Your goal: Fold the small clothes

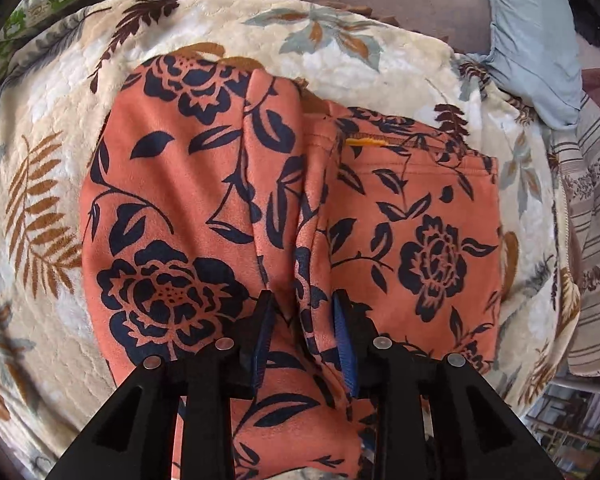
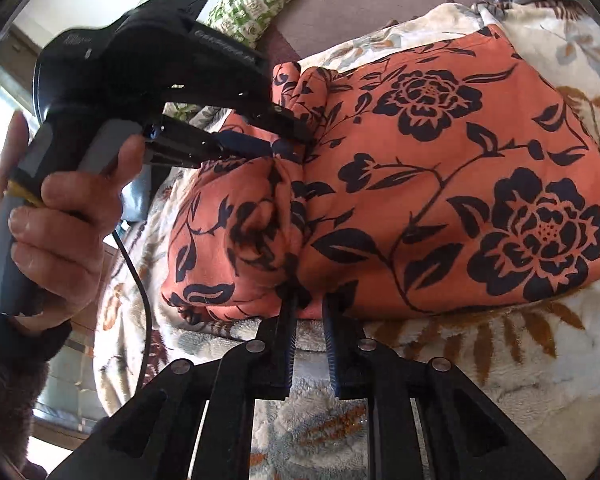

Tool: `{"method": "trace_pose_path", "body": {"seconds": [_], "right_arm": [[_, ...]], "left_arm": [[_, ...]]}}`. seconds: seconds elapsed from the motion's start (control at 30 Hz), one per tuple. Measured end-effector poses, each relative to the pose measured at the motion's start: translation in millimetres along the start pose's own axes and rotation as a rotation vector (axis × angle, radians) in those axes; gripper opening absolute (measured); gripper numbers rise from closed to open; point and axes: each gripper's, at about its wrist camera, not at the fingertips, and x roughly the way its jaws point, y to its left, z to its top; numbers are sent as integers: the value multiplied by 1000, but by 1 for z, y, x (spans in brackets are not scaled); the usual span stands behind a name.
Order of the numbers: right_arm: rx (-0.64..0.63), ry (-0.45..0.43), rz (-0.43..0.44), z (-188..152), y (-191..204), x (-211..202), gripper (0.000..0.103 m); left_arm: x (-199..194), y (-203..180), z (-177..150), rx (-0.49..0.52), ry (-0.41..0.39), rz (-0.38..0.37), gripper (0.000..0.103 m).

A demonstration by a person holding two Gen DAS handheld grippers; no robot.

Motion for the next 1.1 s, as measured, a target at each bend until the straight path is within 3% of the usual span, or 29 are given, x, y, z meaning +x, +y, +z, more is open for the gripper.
{"method": "trace_pose_path", "body": {"seconds": [0.1,0.13,0.17,0.2,0.33,0.53,0.73,0.87,0.9,0.93,1.0,1.1], "right_arm": [[41,-115,90,7,-8,-33,54],[57,-160,102,8,-11,-41,64],[74,-198,105,8,-12,-46,67],[89,-214,121,10,-14,-46,67],[16,-160,164,19,6,-16,68],[-136,-57,67,11,29,31,68],[-39,-64,150,18,12,33,67],[18,-66,187,19,-2,38,63],[14,-66,178,20,-3,37,51],[9,-62,176,20,-4,38,32],[17,-59,180,18,-6,38,26],[22,-65,207,21,-3,31,20]], "left_arm": [[-36,0,4,16,-59,-9,34],[-47,2,6,18,-82,-1,39],[-55,5,6,14,-104,18,50],[-62,8,5,2,-124,45,56],[-60,15,4,-40,-96,109,57],[-29,-10,11,-1,-54,193,56],[24,-25,30,33,2,240,56],[42,-22,36,20,0,257,54],[43,-21,36,24,-14,267,46],[43,-22,35,26,-30,290,39],[40,-21,32,23,-58,302,24],[25,-27,19,18,-123,306,15]]}}
